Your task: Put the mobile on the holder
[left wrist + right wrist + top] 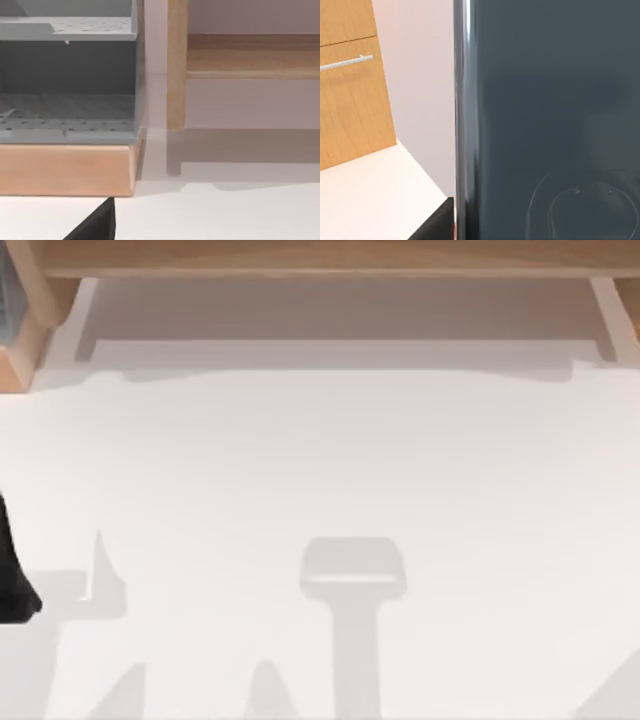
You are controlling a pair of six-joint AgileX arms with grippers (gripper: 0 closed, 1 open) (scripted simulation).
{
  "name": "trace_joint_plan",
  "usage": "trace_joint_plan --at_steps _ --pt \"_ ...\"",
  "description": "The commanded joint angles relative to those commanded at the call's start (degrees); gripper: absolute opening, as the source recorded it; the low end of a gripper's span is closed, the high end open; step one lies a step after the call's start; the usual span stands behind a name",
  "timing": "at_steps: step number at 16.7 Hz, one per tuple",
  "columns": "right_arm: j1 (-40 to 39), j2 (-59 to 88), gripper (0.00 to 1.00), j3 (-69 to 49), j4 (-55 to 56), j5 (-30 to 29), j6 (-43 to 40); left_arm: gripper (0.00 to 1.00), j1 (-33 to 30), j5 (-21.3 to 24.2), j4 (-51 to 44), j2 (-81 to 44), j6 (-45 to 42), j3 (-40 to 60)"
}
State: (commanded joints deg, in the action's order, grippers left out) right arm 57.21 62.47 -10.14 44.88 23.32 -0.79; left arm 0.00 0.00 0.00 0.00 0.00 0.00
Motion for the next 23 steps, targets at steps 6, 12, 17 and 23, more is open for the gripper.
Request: trace_joint_plan --at_steps 6,12,17,23 --pt "-4.0 8.9 0.00 -2.6 3.4 -0.2 -1.6 1.00 0.0 0.0 0.0 0.0 0.0 0.0" --pt "-4.1 9.0 0.15 -2.7 3.4 -0.2 -1.7 1.00 0.0 0.0 0.0 0.0 0.0 0.0" --pt "-4.1 9.0 0.53 -2.7 3.4 -0.2 -1.7 1.00 0.0 0.0 0.0 0.0 0.0 0.0" --pt "-4.1 9.0 0.98 -2.7 3.4 -0.2 -1.7 1.00 0.0 0.0 0.0 0.0 0.0 0.0"
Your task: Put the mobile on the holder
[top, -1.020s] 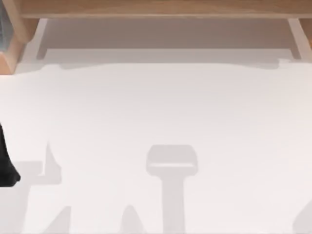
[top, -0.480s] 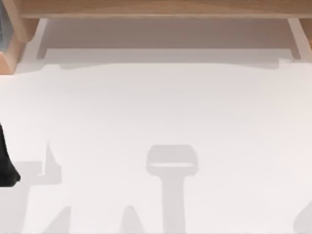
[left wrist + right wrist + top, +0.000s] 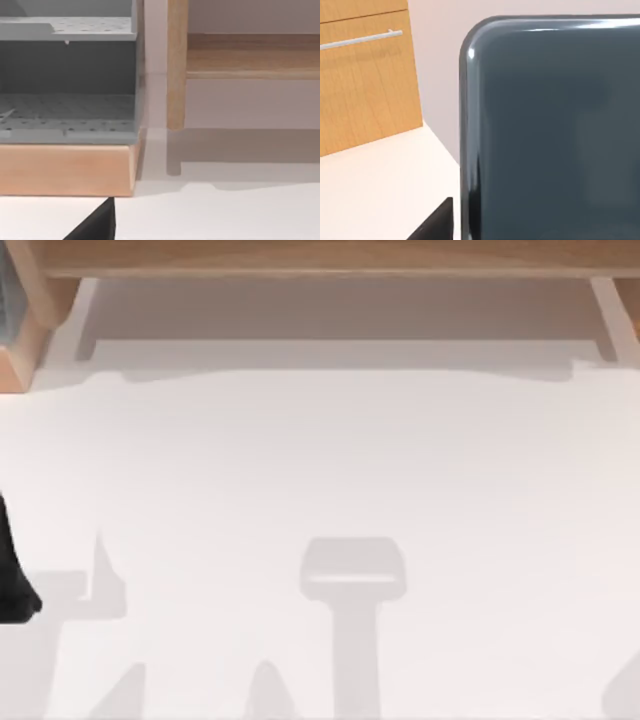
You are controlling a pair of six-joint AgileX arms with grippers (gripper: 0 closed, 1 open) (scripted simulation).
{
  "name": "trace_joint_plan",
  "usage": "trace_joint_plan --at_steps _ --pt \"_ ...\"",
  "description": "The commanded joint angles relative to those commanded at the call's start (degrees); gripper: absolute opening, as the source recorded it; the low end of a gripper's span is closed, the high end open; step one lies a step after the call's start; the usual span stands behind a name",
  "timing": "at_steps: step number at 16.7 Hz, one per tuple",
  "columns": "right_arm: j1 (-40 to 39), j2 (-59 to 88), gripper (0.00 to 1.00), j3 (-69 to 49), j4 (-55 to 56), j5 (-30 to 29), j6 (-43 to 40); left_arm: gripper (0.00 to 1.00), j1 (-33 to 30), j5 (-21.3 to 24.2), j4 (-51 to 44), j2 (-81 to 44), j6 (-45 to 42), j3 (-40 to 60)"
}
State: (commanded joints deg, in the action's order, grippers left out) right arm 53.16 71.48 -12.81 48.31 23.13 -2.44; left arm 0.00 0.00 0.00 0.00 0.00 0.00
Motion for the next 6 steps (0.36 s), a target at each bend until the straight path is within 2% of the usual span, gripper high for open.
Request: trace_joint_plan --at_steps 6 --pt "0.0 0.0 1.00 0.0 0.0 0.0 0.0 1.00 0.0 0.0 0.0 0.0 0.0 0.0"
